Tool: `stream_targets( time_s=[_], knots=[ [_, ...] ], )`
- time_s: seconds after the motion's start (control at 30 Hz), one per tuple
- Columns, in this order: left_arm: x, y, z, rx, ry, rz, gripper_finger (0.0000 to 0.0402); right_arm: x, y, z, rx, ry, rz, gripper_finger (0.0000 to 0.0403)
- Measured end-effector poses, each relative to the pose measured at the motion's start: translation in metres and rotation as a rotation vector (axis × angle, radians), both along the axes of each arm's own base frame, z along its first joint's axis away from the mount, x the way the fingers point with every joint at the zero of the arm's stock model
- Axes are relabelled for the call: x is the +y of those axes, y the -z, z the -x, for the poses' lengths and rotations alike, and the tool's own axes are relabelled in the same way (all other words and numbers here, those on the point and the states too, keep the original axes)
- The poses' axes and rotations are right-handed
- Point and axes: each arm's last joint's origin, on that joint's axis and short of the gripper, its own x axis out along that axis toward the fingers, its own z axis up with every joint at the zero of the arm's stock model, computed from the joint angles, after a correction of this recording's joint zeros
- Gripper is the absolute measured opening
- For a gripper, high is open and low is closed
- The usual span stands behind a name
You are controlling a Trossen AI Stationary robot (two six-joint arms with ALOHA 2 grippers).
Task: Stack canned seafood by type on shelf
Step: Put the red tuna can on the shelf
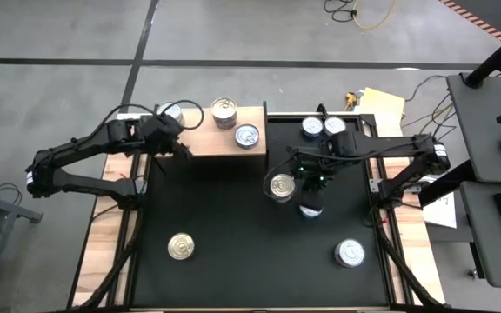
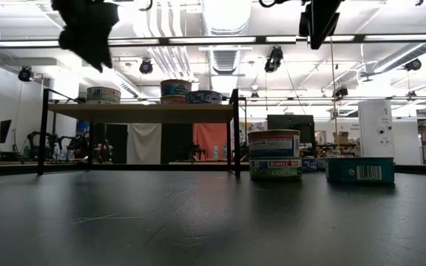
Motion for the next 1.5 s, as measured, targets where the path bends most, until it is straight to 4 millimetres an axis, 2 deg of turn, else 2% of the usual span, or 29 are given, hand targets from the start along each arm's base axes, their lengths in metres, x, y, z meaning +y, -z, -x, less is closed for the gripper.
stream_targets(
  time_s=[0.23, 0.4, 0.63, 0.8, 0.9, 1.03, 1.2, 1.33, 1.5],
  knots=[
    [-0.014, 0.007, 0.007, 0.047, -0.006, 0.208, 0.0212, 0.025, 0.000, 0.002, 0.014, 0.022, -0.030, 0.0121],
    [-0.028, 0.008, 0.007, 0.039, 0.064, 0.318, 0.0212, 0.050, 0.000, 0.006, 0.019, -0.035, -0.038, 0.0103],
    [-0.065, 0.003, -0.003, -0.040, 0.233, 0.324, 0.0212, 0.089, -0.001, 0.015, -0.014, -0.191, -0.001, 0.0063],
    [-0.102, 0.000, -0.009, -0.112, 0.348, 0.184, 0.0212, 0.109, 0.004, 0.009, -0.158, -0.311, 0.044, 0.0034],
    [-0.125, 0.001, -0.007, -0.137, 0.385, 0.151, 0.0212, 0.114, 0.015, 0.001, -0.233, -0.367, 0.049, 0.0021],
    [-0.152, 0.006, -0.005, -0.184, 0.353, 0.076, 0.0212, 0.114, 0.040, -0.005, -0.278, -0.406, 0.128, 0.0010],
    [-0.176, 0.019, -0.011, -0.167, 0.351, 0.050, 0.0212, 0.105, 0.072, -0.002, -0.307, -0.276, 0.367, 0.0009],
    [-0.191, 0.034, -0.024, -0.095, 0.420, -0.036, 0.0212, 0.098, 0.099, 0.000, -0.359, -0.152, 0.486, 0.0009],
    [-0.212, 0.055, -0.049, -0.053, 0.530, -0.104, 0.0212, 0.097, 0.126, -0.001, -0.475, -0.089, 0.452, 0.0009]
  ],
)
